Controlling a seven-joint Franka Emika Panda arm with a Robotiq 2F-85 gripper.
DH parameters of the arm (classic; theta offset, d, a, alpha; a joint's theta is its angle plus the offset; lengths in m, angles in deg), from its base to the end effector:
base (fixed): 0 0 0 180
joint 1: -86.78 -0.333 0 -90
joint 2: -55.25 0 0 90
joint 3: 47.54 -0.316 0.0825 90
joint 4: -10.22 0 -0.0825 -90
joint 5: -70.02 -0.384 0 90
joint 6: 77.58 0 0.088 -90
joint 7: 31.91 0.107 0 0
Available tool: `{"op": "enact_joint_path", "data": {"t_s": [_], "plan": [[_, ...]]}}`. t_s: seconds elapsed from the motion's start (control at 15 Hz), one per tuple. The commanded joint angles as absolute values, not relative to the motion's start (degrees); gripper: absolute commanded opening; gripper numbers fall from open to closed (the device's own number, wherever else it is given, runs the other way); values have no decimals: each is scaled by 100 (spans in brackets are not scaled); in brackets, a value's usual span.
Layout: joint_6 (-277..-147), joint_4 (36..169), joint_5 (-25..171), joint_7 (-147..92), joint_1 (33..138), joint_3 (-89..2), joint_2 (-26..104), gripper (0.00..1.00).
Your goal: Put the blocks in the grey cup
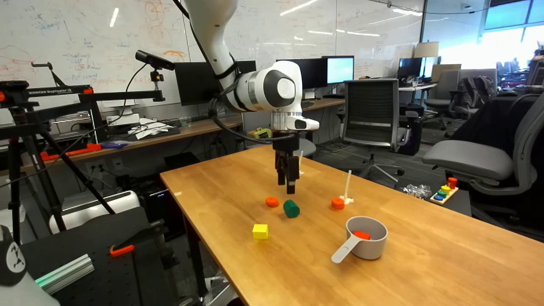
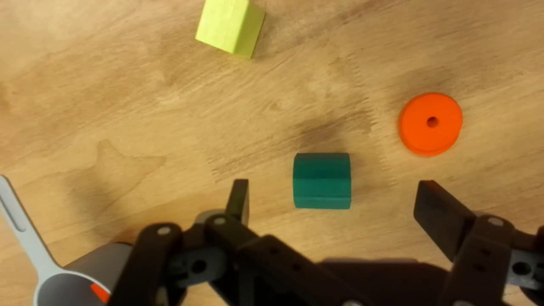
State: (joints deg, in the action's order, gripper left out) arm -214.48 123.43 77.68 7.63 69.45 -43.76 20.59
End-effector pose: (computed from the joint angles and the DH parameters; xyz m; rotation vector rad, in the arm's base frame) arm 0.5720 0.1364 0.1437 2.9013 -0.4966 -0.1737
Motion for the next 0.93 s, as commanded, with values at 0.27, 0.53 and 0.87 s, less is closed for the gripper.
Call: {"op": "enact_joint_path", "data": {"t_s": [0.27, 0.53, 0.87], "plan": [[-21431, 12319, 7771, 728, 6946, -4394, 1954, 100], [-21345, 12232, 7736, 643, 6986, -4430, 1875, 100], [-21376, 12003, 7688, 467, 7123, -4437, 1593, 100]]}}
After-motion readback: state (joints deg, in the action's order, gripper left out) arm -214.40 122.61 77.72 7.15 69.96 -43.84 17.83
